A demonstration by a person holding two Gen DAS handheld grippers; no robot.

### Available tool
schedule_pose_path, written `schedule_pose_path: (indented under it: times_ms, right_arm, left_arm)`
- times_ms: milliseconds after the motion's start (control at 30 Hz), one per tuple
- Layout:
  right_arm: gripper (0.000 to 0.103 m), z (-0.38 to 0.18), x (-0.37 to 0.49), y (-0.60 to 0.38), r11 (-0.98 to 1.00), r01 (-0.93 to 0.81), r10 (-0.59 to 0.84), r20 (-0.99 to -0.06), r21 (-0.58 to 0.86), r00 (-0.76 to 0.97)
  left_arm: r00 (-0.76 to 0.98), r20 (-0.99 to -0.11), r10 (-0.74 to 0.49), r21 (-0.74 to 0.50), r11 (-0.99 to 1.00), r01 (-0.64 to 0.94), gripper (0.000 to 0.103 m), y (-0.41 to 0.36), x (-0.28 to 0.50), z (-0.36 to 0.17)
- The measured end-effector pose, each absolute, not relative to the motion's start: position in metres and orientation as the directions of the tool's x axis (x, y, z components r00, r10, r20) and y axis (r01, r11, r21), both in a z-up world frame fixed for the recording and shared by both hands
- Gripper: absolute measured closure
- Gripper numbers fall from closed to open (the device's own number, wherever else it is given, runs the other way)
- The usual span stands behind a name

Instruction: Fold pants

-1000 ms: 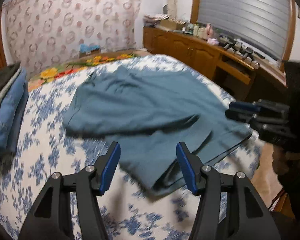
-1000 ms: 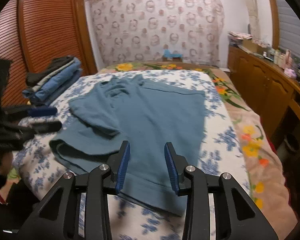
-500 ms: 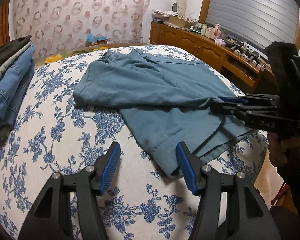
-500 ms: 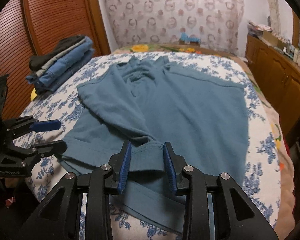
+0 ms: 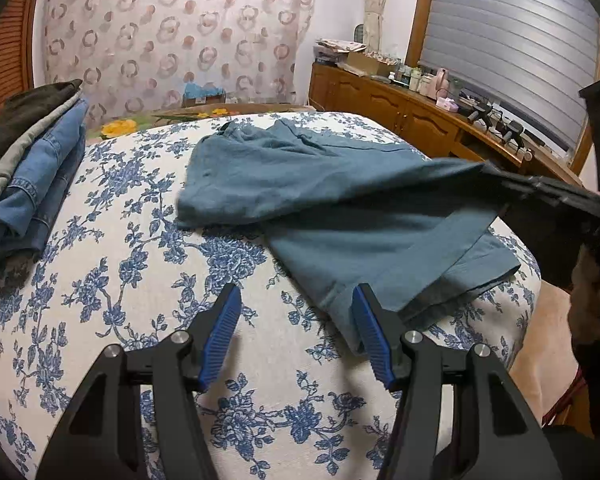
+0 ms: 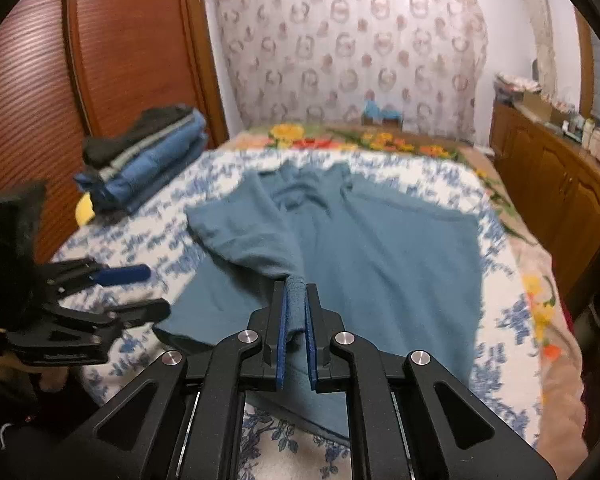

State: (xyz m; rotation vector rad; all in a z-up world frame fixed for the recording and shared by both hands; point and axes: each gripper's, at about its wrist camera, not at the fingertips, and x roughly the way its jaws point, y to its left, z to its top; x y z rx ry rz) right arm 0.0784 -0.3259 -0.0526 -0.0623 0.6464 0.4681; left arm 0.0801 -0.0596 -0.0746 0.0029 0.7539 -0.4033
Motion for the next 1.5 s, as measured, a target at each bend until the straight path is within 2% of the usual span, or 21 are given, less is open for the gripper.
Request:
schedule_pose_path:
  times_ms: [233,433,767,1333,1500]
  right_arm:
    - [0.098,-0.029,0.063,-0.346,0.902,-0.418,0.407,-0.543,0.11,0.734]
    - [0.098,-0.03,0.052,-0.364,0.919,-0.383,0.371,-0.539,0.095,0.756]
    - [0.098,-0.048,0.043,-0.391,0.941,-0.316,0.327,-0.567,0.121,0.756]
    - [0.097,-0.105,0.046,-0.424,0.963,-0.222,0.265,-0.672,0.152,0.692]
    - [0.089,-0.093,0.041,-0.428,0.965,-0.215,0.261,-0.648,0.151,0.716]
  left_arm:
    - [0.659,-0.657,-0.366,-0.145,0.919,0.367,0.045,-0.066,0.079,-0.073]
    - [0.668,-0.643,-0.376,-0.15,0.916,0.372,0.045,-0.072,0.077,-0.071]
    - [0.655,-0.652,-0.383,-0.151,0.912,0.383,0.045,-0.083,0.079,-0.079]
    - [0.653,-0.659,-0.375,-0.138,0.913,0.384,0.045,-0.091,0.078,-0.085]
    - [0.663,-0.647,-0.376,-0.134,0.913,0.386,0.045,-0.087,0.085,-0.075]
